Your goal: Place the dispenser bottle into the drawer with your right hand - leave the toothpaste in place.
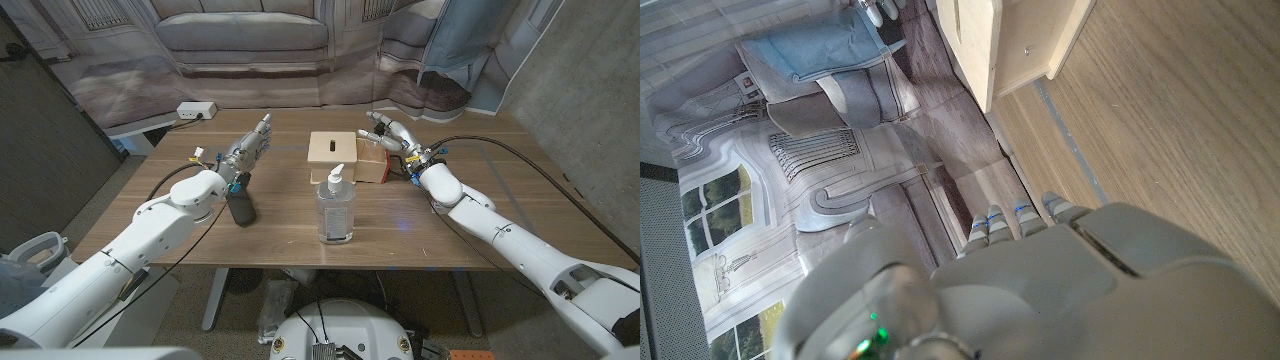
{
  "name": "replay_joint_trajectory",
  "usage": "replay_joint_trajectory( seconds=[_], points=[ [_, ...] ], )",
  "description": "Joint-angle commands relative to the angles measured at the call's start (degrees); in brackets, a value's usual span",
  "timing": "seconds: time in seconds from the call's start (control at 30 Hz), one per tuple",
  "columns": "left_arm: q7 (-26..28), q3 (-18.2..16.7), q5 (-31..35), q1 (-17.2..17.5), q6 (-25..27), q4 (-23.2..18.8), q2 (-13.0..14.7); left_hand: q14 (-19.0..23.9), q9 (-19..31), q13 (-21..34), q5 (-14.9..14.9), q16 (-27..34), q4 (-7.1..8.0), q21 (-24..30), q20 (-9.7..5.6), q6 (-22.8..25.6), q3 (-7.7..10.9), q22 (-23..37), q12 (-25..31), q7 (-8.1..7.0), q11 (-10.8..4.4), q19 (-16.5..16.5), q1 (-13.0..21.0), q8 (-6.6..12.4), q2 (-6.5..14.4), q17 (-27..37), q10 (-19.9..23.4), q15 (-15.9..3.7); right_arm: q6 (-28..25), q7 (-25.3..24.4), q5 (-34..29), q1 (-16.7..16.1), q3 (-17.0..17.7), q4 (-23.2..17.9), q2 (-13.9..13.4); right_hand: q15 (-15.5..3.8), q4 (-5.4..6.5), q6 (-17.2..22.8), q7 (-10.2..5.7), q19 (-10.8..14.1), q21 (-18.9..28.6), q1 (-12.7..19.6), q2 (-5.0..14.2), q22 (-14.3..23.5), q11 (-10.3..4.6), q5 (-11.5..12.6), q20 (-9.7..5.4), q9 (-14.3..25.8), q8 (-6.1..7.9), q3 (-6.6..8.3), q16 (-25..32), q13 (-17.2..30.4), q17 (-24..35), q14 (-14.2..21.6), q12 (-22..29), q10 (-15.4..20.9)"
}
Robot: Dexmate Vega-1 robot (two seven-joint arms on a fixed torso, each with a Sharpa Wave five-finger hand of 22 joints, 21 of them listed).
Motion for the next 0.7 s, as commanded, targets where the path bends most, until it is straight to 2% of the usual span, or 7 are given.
replay_joint_trajectory(
  seconds=[0.03,0.7],
  points=[
    [-0.33,0.11,0.00,-0.14,-0.61,0.56,-0.23,0.06,0.29,0.22,-0.05,-0.05,-0.10,0.10,-0.34,0.22,-0.35,0.16,-0.13,0.12,0.17,0.08,0.51,-0.03,0.19,0.21,-0.16,0.36,-1.83,0.92,0.31,-0.54,0.56,-2.33,-1.01,0.05,0.06,-0.17,0.05,0.07,-0.08,-0.57,-0.22,0.09,0.20,0.46,0.53,0.01,0.39,-0.65,0.49,0.20,0.19,0.00,0.52,-0.19],
    [-0.95,0.15,0.15,-0.89,-0.75,1.04,-0.04,-0.06,0.30,0.22,-0.09,-0.10,-0.08,0.05,-0.29,0.40,-0.55,0.16,-0.07,0.11,0.33,-0.08,0.65,-0.01,0.34,0.21,0.00,0.13,-3.00,0.72,0.13,-1.18,1.34,-4.98,-1.91,-0.13,0.62,-0.55,0.13,-0.18,0.02,-1.68,-0.26,0.09,0.12,1.07,1.36,0.00,0.65,-1.26,0.76,0.19,0.23,-0.11,0.89,-0.49]
  ],
)
